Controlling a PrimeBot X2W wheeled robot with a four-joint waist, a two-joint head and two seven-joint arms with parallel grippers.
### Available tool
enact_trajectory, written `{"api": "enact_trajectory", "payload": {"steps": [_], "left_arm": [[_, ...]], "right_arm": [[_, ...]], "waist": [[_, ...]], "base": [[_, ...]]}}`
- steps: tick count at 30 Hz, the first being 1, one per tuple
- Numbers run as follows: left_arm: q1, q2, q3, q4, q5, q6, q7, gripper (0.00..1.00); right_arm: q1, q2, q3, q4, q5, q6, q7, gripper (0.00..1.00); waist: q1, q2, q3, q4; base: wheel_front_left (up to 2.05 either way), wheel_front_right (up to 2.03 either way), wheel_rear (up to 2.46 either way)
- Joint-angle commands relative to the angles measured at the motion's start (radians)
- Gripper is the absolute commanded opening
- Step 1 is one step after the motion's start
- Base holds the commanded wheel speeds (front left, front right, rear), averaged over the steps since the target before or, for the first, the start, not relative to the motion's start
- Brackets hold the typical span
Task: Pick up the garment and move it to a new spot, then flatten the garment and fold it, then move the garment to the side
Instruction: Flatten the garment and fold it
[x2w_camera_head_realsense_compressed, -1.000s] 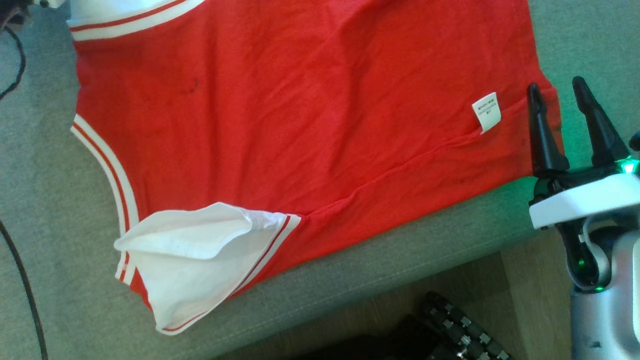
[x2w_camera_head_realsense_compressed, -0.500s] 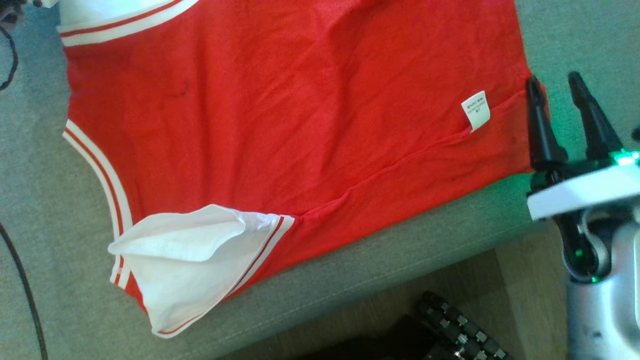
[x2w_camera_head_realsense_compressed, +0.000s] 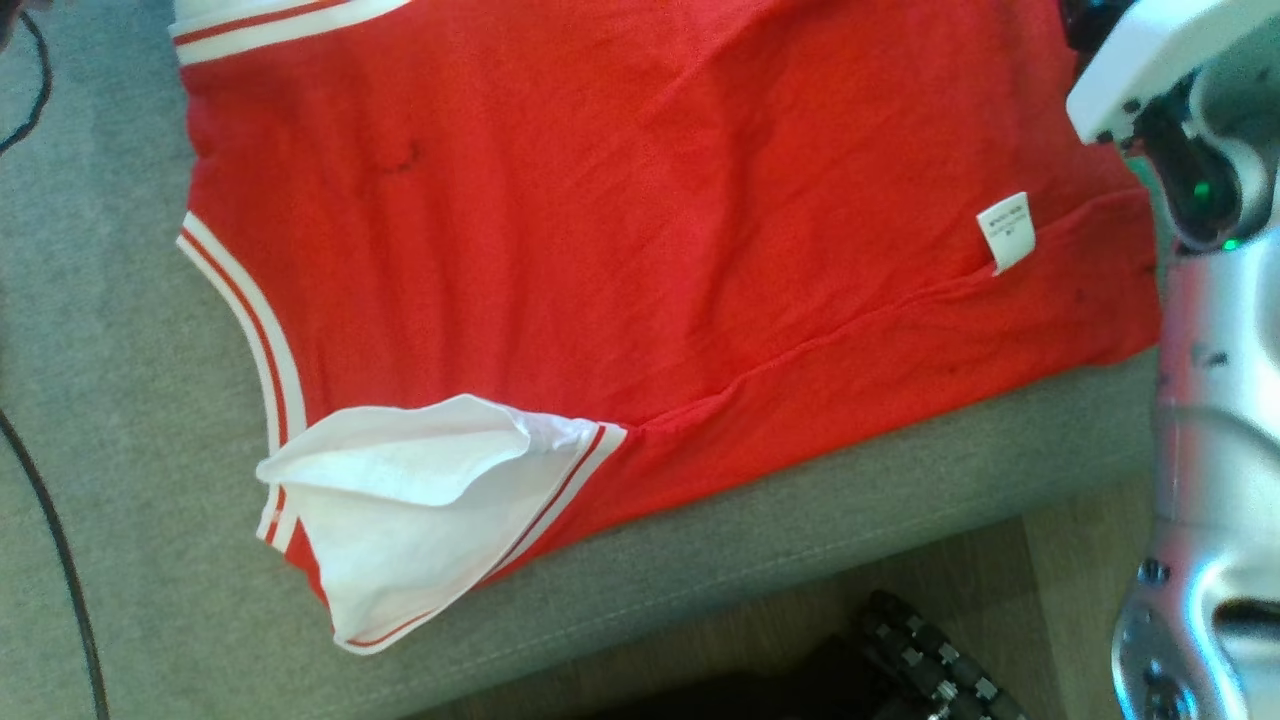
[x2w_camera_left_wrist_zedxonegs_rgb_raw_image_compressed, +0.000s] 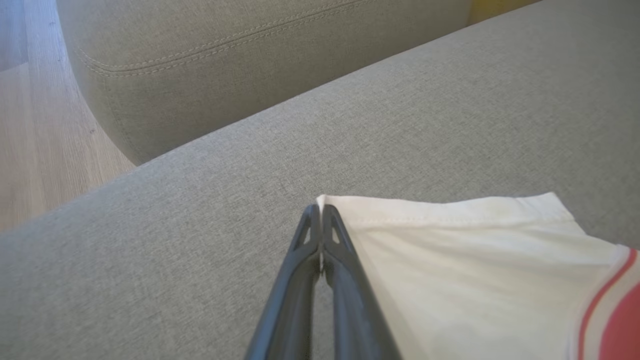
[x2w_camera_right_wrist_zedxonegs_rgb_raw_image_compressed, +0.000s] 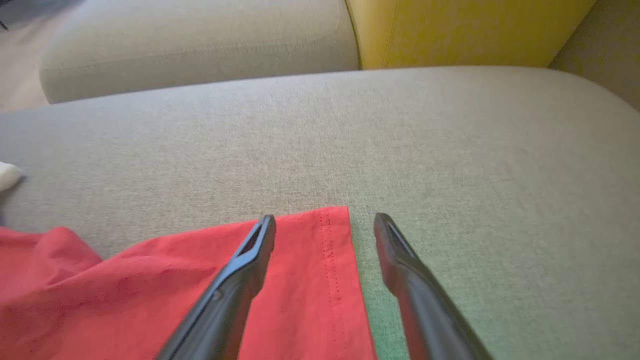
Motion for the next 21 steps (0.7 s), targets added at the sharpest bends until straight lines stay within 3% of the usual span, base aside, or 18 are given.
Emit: {"api": "enact_trajectory", "payload": {"steps": [1, 9, 21], "left_arm": [[-0.059, 0.036, 0.020, -0.039, -0.011, 0.001, -0.012, 0.00], [-0.058, 0.034, -0.023, -0.047, -0.058, 0.001, -0.038, 0.00], [-0.082, 0.039, -0.094, -0.049, -0.093, 0.000, -0.055, 0.00]], "right_arm": [[-0.030, -0.005, 0.002, -0.002, -0.014, 0.000, 0.035, 1.00], [-0.164, -0.005, -0.007, 0.168, -0.028, 0.000, 0.164, 1.00], [-0.266, -0.005, -0.046, 0.300, -0.133, 0.000, 0.170, 1.00]], "waist": [[-0.0001, 0.0000, 0.004, 0.009], [-0.0001, 0.0000, 0.007, 0.027], [-0.0001, 0.0000, 0.012, 0.047]], "base": [[0.00, 0.00, 0.00], [0.00, 0.00, 0.00], [0.00, 0.00, 0.00]]}}
